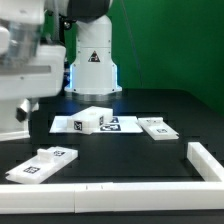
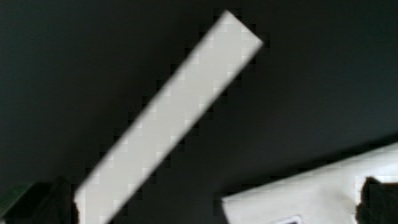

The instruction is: Assemble cabinet

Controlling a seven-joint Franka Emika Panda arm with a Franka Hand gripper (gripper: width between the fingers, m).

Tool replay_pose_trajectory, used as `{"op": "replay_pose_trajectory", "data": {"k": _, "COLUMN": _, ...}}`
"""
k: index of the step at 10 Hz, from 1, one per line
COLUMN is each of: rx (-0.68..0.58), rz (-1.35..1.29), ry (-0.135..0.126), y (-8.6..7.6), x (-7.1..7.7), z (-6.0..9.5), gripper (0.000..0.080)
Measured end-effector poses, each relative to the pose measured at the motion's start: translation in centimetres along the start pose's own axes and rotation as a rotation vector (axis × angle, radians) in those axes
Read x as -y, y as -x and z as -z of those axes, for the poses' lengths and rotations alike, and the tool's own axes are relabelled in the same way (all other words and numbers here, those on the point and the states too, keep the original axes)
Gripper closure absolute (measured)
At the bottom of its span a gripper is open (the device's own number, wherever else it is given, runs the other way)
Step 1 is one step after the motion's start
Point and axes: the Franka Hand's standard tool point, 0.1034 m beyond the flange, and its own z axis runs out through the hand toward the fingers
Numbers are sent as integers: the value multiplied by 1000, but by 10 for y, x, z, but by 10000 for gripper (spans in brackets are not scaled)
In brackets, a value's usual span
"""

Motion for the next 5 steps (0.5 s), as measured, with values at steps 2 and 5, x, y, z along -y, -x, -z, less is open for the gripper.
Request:
{"op": "replay_pose_trajectory", "data": {"k": 2, "rx": 91, "rz": 14, "ry": -28, "y": -1, "x": 9, "z": 6, "gripper": 4}}
{"op": "replay_pose_trajectory", "data": {"k": 5, "rx": 184, "rz": 36, "ry": -64, "y": -12, "x": 19, "z": 1, "gripper": 4}}
